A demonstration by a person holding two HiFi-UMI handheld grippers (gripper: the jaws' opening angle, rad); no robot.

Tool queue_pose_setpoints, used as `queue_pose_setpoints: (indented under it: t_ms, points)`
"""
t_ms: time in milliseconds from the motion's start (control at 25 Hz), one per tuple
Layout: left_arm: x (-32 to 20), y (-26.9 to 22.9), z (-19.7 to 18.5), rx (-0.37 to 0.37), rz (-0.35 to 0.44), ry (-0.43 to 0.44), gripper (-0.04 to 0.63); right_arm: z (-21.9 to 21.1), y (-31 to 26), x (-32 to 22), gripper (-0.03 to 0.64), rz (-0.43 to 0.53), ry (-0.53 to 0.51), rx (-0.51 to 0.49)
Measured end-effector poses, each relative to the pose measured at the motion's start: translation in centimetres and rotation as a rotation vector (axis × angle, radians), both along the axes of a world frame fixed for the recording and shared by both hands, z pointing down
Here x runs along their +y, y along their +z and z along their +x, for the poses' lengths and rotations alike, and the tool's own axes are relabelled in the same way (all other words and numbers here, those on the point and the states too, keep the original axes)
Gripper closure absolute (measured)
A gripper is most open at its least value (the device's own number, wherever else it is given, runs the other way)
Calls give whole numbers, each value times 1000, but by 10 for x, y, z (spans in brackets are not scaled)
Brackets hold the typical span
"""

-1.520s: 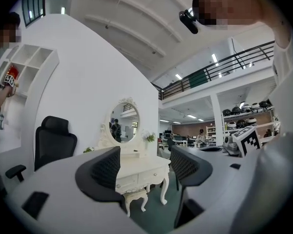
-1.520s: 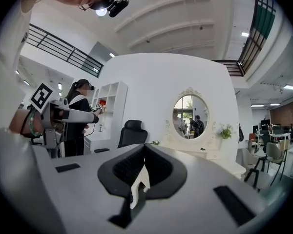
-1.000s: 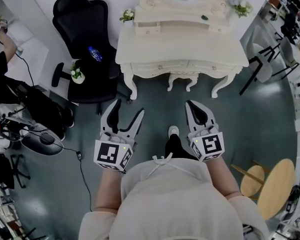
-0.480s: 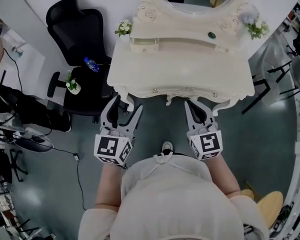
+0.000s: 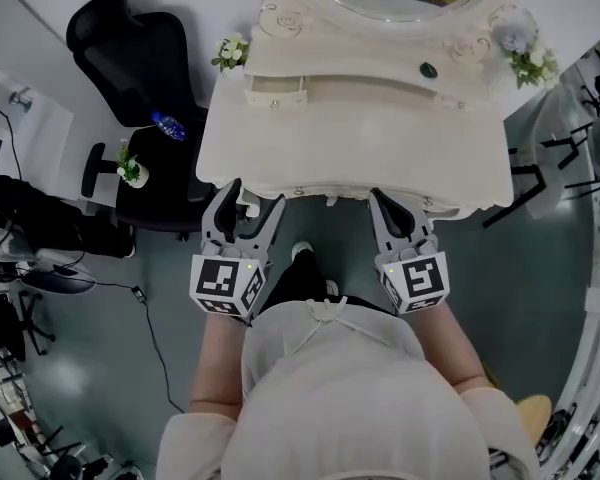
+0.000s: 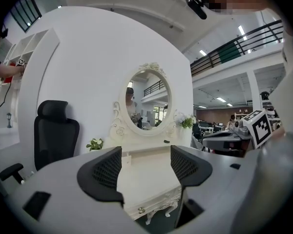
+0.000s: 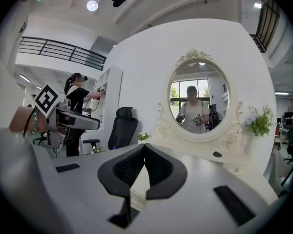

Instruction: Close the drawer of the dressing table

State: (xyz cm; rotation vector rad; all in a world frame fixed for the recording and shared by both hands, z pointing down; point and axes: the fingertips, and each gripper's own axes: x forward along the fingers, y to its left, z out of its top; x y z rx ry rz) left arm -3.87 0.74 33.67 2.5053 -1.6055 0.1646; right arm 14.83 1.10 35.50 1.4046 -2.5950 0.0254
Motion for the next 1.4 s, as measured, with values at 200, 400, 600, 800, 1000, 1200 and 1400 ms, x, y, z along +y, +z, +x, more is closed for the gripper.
queue_pose_setpoints:
  t_ms: [200,400,600,800,1000,1200,1400]
  points:
    - [-43,23,-5,-10,-47,1,276,-10,7,-44,611,18,-22,0]
    - [-96,41,-10,-46,-80,0,276,-24,19,-101,611,-12,-41,8]
    - [-146,72,-18,-43,-129,3,276,-39,40,-154,611,-44,-48,2]
    - [-189,120,-27,-45,-219,13,276,-47,72,-201,611,-95,-11,8]
    - [-224,163,-31,-10,-297,8,276,-54,104,-234,611,-146,-8,23]
    - [-250,199,-32,-8,-359,3,278,-63,131,-258,611,-204,-2,33]
    - [-267,227,-30,-22,-415,10,298,-71,152,-277,611,-240,-10,43]
